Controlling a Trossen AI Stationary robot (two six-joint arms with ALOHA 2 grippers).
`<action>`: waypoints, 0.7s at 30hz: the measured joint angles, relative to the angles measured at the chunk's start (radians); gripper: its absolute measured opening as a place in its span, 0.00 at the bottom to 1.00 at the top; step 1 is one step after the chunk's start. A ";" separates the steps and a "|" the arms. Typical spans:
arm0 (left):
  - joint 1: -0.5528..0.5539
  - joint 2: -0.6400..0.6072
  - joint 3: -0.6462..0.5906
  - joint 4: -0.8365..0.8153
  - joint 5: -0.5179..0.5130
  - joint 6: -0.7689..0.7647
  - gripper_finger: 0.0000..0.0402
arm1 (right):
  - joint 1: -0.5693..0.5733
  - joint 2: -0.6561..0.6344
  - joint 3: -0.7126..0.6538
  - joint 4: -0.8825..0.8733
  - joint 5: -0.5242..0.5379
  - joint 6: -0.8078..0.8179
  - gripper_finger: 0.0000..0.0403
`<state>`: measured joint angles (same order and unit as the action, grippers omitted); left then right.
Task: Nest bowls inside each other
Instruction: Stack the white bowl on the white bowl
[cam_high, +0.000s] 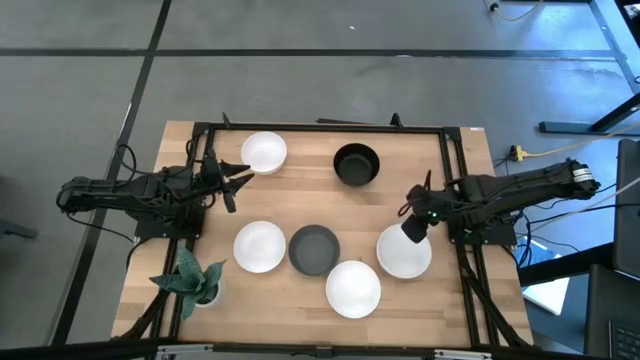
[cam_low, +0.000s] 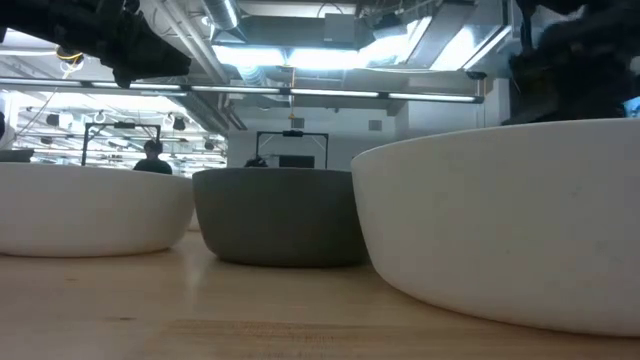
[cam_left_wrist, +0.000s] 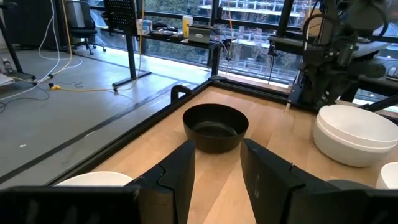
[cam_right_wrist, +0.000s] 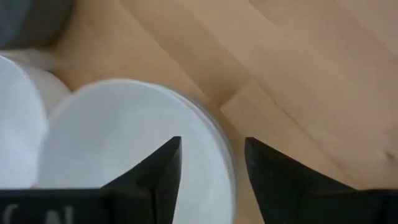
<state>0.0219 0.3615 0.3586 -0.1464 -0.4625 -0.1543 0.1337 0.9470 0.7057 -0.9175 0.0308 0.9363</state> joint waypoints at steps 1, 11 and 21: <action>0.000 0.000 0.000 0.000 0.000 0.000 0.31 | 0.000 0.000 0.015 0.003 0.003 -0.004 0.44; 0.000 0.000 0.000 0.000 0.000 0.000 0.31 | 0.009 0.091 0.163 0.214 -0.006 -0.215 0.44; 0.000 0.000 0.000 0.000 0.000 0.000 0.31 | 0.035 0.412 0.311 0.211 -0.057 -0.494 0.44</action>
<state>0.0218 0.3617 0.3588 -0.1467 -0.4625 -0.1547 0.1692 1.3589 1.0170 -0.7063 -0.0262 0.4428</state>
